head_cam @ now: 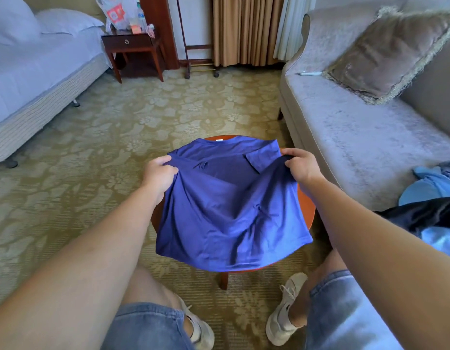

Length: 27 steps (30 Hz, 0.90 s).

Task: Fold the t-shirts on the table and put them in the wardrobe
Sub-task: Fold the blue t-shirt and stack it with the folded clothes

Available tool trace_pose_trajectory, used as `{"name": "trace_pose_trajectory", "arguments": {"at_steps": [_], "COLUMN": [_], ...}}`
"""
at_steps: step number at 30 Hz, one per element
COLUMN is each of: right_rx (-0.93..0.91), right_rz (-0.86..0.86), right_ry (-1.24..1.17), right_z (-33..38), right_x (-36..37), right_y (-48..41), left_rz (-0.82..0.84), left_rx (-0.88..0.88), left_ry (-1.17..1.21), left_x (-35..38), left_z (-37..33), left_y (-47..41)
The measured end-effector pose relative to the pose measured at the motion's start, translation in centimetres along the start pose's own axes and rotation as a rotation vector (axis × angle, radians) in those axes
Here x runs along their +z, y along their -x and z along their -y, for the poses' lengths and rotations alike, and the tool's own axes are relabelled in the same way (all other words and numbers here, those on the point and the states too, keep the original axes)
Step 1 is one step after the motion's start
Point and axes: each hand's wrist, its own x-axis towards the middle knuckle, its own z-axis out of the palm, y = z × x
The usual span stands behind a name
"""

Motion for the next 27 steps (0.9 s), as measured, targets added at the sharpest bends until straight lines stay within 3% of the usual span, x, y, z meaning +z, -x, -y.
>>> {"name": "trace_pose_trajectory", "arguments": {"at_steps": [6,12,16,23,27], "right_rx": [0.012,0.178,0.192,0.314,0.345], "right_rz": [0.07,0.072,0.056,0.181,0.124], "right_ry": [0.095,0.678,0.84,0.92,0.799], "right_z": [-1.1,-6.7,-8.0,-7.4,-7.7], "right_x": [0.6,0.0,-0.4,-0.7,-1.8], "right_y": [-2.4,-2.7,-1.0,3.0,4.9], "left_rz": [0.068,0.11,0.077,0.161,0.138], "left_rx": [-0.018,-0.056,-0.123,-0.229,-0.249], "left_ry": [-0.071,-0.641,-0.849,-0.812,-0.777], "left_x": [1.6,1.2,0.6,-0.9,-1.7], "left_z": [2.0,7.8,8.9,8.8,8.5], "left_y": [-3.8,-4.5,-3.3,-0.2,1.8]}}
